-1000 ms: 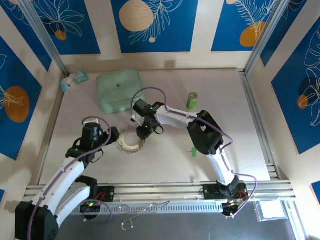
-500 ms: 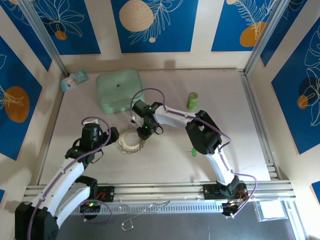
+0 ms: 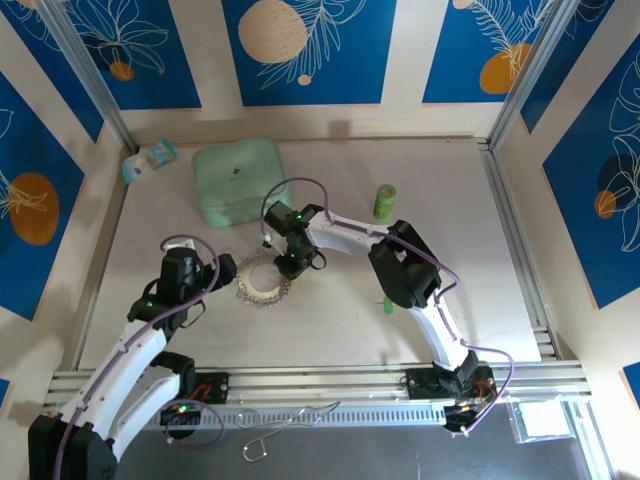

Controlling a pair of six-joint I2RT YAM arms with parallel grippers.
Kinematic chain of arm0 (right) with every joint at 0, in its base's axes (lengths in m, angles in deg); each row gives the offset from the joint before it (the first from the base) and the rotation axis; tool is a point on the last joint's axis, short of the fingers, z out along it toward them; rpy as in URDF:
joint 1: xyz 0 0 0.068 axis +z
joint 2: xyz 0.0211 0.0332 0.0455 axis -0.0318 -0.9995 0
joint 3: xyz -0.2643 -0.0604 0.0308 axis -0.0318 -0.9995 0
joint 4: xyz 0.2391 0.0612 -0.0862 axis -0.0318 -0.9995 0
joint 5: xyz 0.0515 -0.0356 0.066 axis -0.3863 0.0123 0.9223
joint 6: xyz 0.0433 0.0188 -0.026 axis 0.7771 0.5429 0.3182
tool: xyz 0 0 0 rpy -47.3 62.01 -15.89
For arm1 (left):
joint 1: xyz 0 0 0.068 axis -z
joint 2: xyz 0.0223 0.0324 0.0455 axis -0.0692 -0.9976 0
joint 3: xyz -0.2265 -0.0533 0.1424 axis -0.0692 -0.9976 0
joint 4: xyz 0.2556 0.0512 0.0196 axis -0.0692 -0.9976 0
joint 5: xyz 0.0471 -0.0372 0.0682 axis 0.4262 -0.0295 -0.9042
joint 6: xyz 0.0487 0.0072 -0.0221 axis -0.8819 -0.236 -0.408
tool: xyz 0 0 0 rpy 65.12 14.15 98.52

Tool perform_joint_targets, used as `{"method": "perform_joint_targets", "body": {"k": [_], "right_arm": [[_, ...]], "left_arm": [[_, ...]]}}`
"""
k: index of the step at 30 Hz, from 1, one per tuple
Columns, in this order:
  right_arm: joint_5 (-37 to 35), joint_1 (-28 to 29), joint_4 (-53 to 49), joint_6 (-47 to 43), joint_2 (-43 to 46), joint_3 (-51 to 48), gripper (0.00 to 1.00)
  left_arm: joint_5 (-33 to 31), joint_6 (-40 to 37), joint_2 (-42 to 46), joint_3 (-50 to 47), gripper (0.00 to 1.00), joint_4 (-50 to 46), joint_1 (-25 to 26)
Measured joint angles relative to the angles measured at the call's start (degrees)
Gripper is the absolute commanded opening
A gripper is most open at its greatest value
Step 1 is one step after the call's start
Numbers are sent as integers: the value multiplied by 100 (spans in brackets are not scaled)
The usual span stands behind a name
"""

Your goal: Put the keys on the keyring

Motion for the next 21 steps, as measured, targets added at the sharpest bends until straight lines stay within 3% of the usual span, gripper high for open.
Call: {"method": "perform_joint_targets", "body": {"k": [9,21], "right_arm": [[-157,24,-63,0,-24,214,23],[-262,26,-210,-22,-162,376,14]], "left_arm": [[2,0,7,0,90,-9,2],[2,0,7,0,90,-17,2]]}}
